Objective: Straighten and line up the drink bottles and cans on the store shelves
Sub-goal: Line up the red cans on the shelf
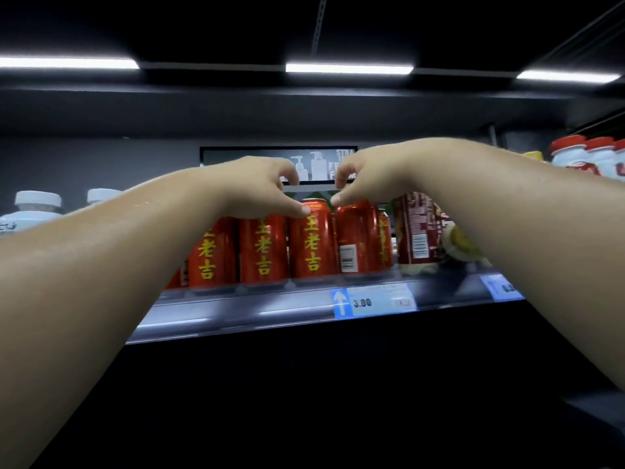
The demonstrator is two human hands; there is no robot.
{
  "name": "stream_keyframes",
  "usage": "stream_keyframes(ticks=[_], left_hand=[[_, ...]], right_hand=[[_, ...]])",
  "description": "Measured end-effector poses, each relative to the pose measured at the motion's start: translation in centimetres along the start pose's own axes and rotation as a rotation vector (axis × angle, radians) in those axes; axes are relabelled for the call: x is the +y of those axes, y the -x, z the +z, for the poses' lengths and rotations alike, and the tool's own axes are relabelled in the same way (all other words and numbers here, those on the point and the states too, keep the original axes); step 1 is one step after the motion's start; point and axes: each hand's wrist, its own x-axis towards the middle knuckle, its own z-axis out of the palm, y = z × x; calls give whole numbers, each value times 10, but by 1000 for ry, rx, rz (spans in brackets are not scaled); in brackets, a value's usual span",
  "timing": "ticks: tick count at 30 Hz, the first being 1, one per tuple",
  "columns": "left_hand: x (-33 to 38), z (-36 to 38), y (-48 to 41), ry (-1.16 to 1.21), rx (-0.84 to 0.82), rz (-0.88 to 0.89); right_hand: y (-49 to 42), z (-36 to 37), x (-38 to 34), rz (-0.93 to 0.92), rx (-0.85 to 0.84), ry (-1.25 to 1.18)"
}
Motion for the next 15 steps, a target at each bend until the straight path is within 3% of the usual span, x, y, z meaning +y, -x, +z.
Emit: stream_keyframes(ticks=[4, 15], left_hand=[[19, 6, -5, 53, -73, 30], [18, 14, -9, 76, -99, -15]], right_hand=[[1, 6, 3, 28, -67, 116], [0, 1, 4, -24, -132, -1]])
